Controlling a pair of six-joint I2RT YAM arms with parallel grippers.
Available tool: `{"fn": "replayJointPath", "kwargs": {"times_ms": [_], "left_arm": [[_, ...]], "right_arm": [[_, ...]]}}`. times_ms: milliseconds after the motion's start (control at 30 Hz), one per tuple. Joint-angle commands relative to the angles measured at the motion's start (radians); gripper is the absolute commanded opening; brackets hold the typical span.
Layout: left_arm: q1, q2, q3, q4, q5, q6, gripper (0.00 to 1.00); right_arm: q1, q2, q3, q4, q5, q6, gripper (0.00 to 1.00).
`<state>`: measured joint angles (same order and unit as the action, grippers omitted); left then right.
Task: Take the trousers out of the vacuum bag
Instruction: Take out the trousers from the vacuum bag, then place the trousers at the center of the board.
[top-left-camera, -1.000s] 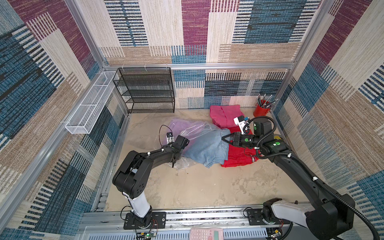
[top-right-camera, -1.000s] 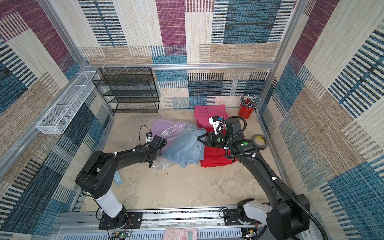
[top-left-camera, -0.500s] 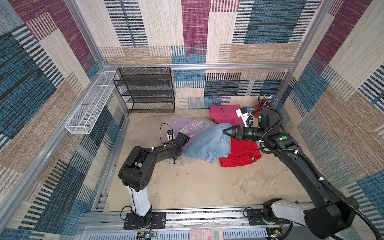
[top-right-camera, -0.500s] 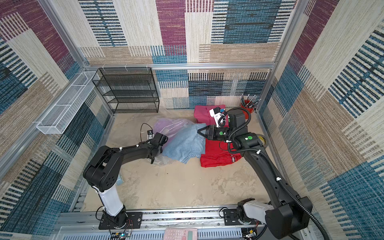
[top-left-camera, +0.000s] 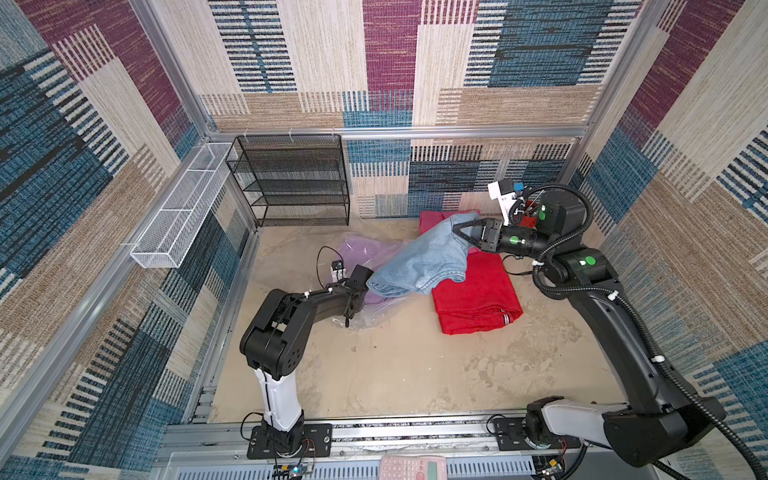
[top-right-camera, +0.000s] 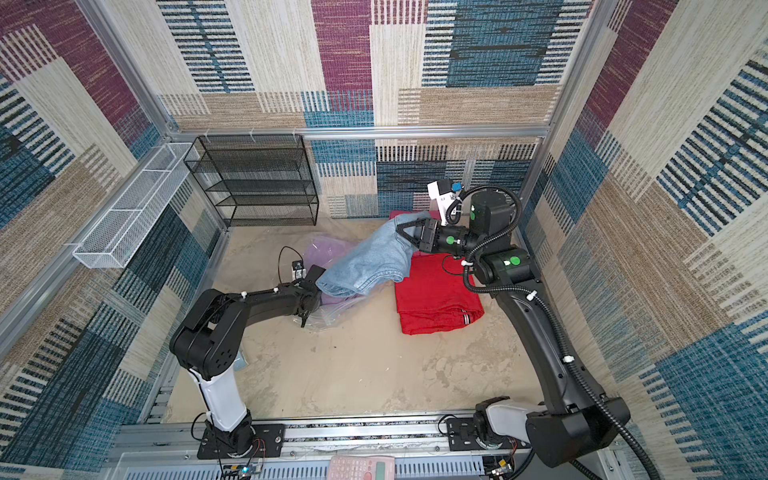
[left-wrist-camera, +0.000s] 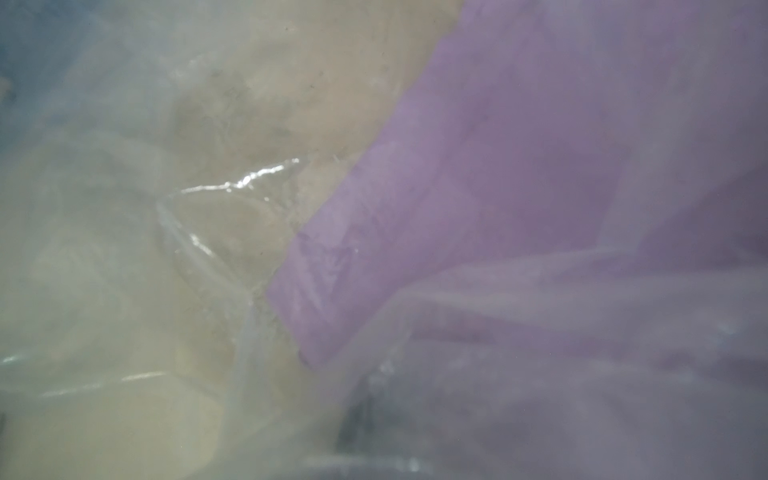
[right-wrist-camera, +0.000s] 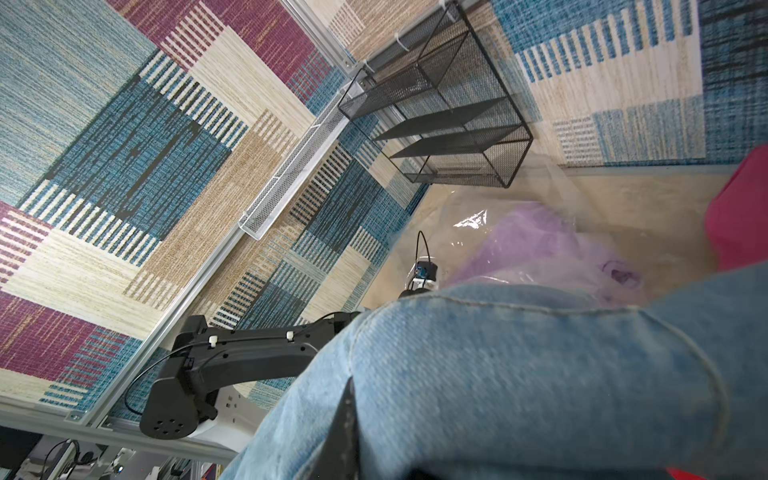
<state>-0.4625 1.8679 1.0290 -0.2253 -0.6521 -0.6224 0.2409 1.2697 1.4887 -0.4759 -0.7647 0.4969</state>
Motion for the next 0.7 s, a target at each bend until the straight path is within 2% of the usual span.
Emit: {"fn": "replayJointPath", "kwargs": {"times_ms": [0,433,533,667], "left_arm": [[0.006,-0.006,-0.021,-0.107,0.014,-0.002,0.00],[0.006,-0.041,-0.052,-0.124,0.023,-0.020,0.00],[0.005,-0.108,-0.084,-0.143,0.027,-0.033,0.00],[0.013,-0.268,-0.130,-0.198,0.052,-0.056,0.00]], "right_arm": [[-0.030,0.008,0.064,0.165,0.045,-0.015,0.00],[-0.146,0.110,0.219,0.230,0.127,0.001,0.00],[-0.145,0.141,0.194,0.300,0.151,0.033,0.00],[-0.146,0.213,0.171,0.339,0.189,0.027,0.00]]}}
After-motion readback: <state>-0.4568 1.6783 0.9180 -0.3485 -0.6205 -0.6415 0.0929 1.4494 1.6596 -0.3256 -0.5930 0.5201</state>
